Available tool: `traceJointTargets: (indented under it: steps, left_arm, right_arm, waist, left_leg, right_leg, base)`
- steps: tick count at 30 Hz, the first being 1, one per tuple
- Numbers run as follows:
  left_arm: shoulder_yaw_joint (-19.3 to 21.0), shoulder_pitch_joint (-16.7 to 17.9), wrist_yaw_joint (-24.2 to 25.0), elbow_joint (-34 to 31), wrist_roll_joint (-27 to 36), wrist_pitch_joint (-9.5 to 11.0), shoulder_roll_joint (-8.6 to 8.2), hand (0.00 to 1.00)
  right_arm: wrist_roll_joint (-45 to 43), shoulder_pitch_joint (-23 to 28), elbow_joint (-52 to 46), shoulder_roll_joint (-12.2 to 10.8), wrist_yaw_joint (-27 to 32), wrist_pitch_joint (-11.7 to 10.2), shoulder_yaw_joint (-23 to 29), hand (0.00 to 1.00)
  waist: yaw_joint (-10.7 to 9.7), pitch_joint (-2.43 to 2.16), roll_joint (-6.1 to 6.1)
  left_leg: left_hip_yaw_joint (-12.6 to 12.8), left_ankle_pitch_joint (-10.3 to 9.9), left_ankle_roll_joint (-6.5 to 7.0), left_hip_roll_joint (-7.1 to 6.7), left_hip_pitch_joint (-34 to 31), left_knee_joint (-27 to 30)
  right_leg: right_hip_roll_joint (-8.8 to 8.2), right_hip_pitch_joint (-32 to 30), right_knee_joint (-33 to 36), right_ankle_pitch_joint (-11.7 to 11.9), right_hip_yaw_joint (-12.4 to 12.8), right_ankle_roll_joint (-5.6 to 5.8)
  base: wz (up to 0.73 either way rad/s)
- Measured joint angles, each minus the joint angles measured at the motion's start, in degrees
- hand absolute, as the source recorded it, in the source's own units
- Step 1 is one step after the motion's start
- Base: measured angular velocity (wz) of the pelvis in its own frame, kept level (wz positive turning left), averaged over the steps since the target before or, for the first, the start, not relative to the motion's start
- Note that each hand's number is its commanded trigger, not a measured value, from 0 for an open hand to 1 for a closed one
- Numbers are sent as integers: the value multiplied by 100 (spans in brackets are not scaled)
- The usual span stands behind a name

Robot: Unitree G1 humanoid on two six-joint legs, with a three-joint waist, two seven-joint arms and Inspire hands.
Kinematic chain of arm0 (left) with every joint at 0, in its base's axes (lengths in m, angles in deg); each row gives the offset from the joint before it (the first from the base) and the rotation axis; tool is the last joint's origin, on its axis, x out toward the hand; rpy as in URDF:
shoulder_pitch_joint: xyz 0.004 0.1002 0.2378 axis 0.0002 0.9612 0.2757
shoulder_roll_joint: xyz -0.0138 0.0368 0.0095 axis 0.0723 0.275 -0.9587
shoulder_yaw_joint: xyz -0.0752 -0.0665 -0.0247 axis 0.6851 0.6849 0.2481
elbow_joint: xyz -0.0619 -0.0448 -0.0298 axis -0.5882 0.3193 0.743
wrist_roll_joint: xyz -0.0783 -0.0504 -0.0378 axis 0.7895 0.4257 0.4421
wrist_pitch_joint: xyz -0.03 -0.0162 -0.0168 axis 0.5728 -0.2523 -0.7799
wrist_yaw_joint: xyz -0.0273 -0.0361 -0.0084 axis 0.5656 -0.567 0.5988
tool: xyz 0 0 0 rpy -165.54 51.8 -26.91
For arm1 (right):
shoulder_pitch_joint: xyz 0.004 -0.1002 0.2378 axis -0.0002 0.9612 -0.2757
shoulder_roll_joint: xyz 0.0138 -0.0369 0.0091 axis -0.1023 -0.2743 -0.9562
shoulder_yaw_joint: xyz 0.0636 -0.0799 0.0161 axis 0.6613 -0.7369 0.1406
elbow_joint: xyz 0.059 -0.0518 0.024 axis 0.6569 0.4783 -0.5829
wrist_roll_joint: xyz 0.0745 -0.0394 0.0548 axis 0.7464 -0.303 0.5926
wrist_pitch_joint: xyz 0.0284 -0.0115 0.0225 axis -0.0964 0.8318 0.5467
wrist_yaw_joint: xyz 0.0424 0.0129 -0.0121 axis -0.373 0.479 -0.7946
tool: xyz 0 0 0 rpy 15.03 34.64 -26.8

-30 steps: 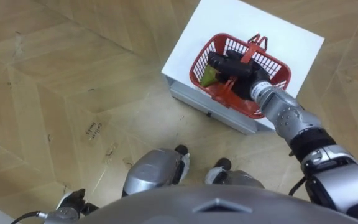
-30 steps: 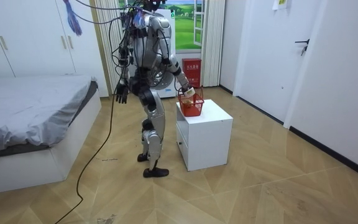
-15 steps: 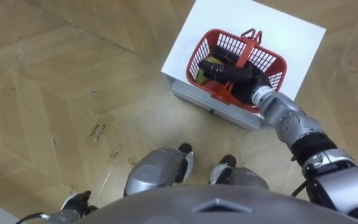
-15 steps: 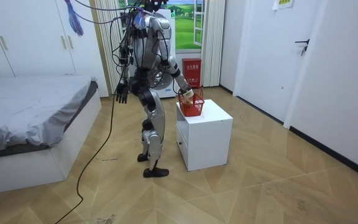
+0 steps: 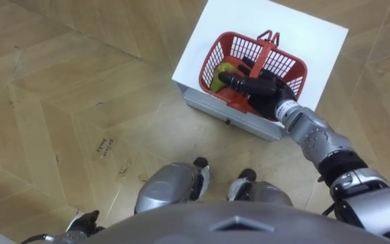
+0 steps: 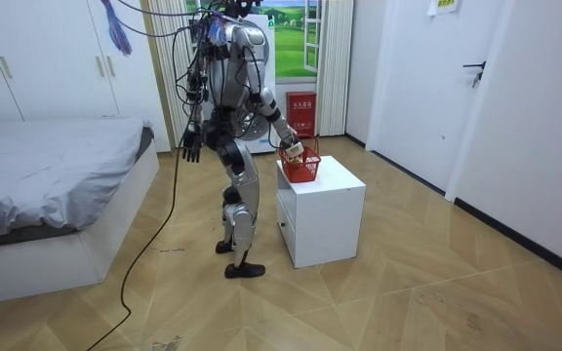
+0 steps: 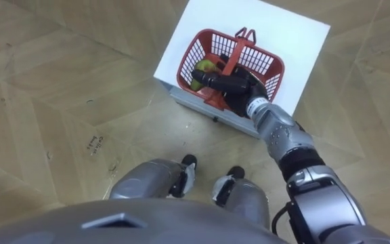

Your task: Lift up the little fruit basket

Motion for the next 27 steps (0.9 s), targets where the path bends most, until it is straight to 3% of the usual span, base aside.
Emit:
traceJointTargets:
  steps: [8, 16, 27]
  left_arm:
    - [5, 35, -12, -2, -7, 10, -14, 0]
    - [20, 46, -11, -17, -1, 141, -32, 0]
    - [44, 54, 6, 10, 113, 242, -27, 0]
  right_arm:
    - [2, 36, -88, 0, 15, -21, -8, 0]
    - [6, 116, -542, 43, 128, -126, 127, 0]
    - [223, 337, -1086, 130, 122, -155, 172, 0]
  waist:
    - [-68, -8, -99]
    - [-168, -13, -112]
    - [-416, -66, -311]
  left_leg:
    - [128, 1, 4, 4, 103, -66]
    - [278, -16, 29, 15, 224, -171]
    - [494, -59, 55, 107, 378, -169]
  right_leg:
    - [-7, -38, 54, -45, 148, 15]
    - [-2, -23, 108, -71, 300, 22]
    - [88, 118, -31, -21, 442, 27]
  base:
    - [-7]
    - [-8]
    - [-7]
